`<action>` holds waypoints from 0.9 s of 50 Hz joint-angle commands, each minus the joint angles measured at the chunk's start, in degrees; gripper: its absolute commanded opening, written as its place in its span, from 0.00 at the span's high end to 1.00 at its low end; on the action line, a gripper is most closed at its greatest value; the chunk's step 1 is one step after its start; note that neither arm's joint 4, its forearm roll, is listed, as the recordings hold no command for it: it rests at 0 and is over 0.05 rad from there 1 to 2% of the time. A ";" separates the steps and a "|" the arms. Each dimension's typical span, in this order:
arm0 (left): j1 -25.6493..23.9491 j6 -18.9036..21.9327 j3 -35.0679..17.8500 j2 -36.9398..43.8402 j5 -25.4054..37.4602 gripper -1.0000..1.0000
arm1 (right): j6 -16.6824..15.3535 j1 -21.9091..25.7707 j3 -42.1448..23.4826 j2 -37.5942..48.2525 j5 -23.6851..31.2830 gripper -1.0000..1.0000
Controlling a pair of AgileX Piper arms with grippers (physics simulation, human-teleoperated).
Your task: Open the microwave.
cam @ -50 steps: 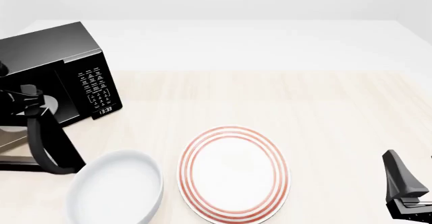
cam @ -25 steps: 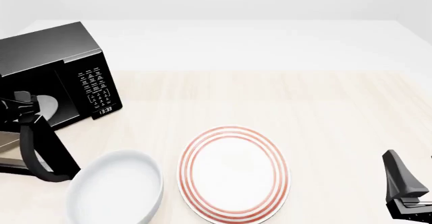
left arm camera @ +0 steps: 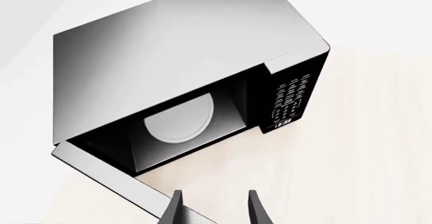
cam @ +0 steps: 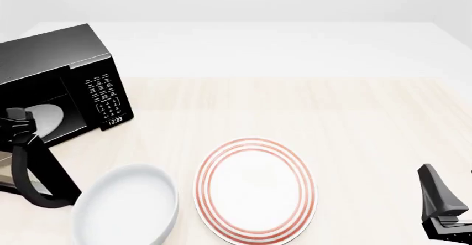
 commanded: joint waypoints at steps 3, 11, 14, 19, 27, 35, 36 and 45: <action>1.79 0.27 6.61 -1.07 2.23 0.00 | 0.00 0.00 0.00 0.00 0.00 0.00; 2.28 -0.14 8.19 -2.75 2.35 0.00 | 0.00 0.00 0.00 0.00 0.00 0.00; 2.28 -0.28 8.66 -3.30 2.51 0.00 | 0.00 0.00 0.00 0.00 0.00 0.00; 2.81 -0.37 9.32 -5.27 3.73 0.00 | 0.00 0.00 0.00 0.00 0.00 0.00; 3.61 -0.52 10.71 -7.68 4.92 0.00 | 0.00 0.00 0.00 0.00 0.00 0.00; 3.99 -0.97 11.81 -9.93 6.06 0.00 | 0.00 0.00 0.00 0.00 0.00 0.00; 3.99 -0.95 11.82 -10.10 6.21 0.00 | 0.00 0.00 0.00 0.00 0.00 0.00; 4.37 -0.65 10.78 -12.38 9.02 0.00 | 0.00 0.00 0.00 0.00 0.00 0.00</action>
